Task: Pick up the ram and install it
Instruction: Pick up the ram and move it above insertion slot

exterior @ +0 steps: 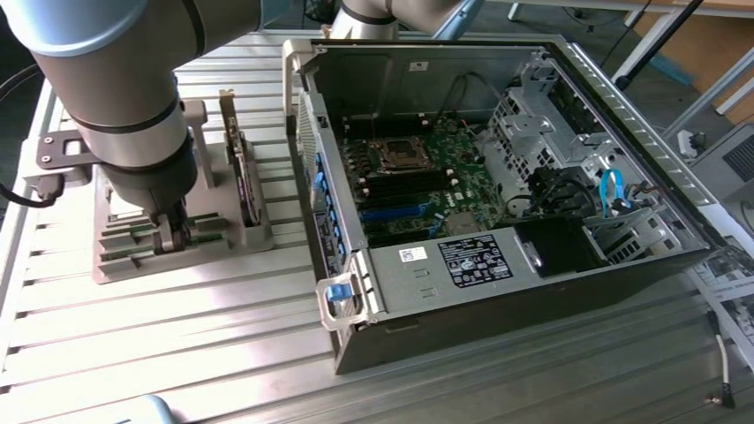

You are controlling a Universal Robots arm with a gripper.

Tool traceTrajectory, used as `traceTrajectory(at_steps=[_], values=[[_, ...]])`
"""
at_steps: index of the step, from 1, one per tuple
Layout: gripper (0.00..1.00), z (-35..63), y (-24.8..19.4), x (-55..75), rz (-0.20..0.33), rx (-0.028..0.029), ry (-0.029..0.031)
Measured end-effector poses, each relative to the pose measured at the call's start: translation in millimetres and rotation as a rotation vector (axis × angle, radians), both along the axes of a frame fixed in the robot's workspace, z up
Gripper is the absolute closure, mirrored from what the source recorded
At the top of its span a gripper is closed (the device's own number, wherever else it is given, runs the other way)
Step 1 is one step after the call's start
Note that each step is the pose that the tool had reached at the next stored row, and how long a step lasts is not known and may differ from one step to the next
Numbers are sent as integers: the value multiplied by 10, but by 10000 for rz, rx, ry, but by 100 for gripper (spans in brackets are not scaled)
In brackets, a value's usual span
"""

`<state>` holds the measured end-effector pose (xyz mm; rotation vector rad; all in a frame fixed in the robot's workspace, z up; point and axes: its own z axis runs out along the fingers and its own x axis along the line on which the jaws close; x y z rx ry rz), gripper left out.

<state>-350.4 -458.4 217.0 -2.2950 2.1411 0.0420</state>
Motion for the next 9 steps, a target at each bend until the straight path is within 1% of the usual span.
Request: traceTrajectory(at_steps=[9], values=[[88,59,0,0,0,0,0]])
